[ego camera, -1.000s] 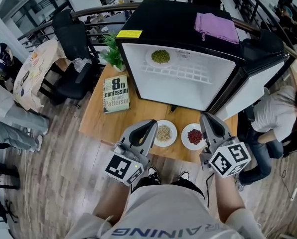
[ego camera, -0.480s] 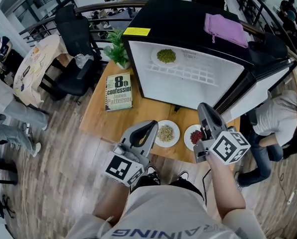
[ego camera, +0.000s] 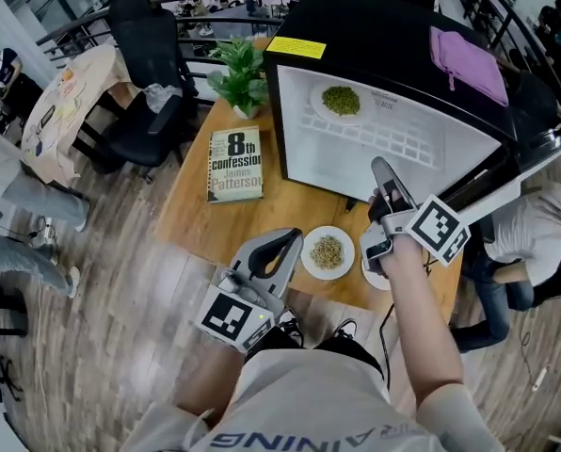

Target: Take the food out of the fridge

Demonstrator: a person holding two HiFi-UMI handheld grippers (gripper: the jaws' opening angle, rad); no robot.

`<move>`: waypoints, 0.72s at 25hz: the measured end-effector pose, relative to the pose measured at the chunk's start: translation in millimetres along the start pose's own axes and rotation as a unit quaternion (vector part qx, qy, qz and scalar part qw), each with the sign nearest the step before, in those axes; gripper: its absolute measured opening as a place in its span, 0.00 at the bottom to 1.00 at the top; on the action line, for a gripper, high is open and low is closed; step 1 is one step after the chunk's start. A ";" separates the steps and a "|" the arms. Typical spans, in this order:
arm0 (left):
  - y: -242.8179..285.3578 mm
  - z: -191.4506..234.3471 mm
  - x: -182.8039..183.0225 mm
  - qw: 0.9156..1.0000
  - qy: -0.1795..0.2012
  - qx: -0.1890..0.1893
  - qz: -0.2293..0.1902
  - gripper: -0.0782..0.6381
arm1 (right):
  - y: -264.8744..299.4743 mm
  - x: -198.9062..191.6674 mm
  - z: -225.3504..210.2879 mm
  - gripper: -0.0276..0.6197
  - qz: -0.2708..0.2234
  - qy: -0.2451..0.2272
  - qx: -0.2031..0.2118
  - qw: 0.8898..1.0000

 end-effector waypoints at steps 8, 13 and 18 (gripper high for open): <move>5.7 31.5 -4.6 1.000 0.000 -0.010 0.000 0.12 | 58.3 4.0 -16.5 0.22 -0.020 0.123 -0.020 0.992; 4.9 43.7 -8.4 1.000 -0.008 -0.011 -0.001 0.12 | 78.9 8.7 -30.0 0.22 -0.038 0.190 -0.042 0.980; -0.4 55.9 -13.5 1.000 -0.018 -0.004 0.000 0.12 | 97.5 10.5 -38.6 0.22 -0.042 0.207 -0.072 0.975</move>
Point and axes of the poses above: the fingertips, and each gripper's own axes: y forward along the fingers, z to its left, x out of its top, the point moved 7 cm from there along -y, backward along the fingers, and after that the axes turned 3 degrees about y, right-handed, at the moved point
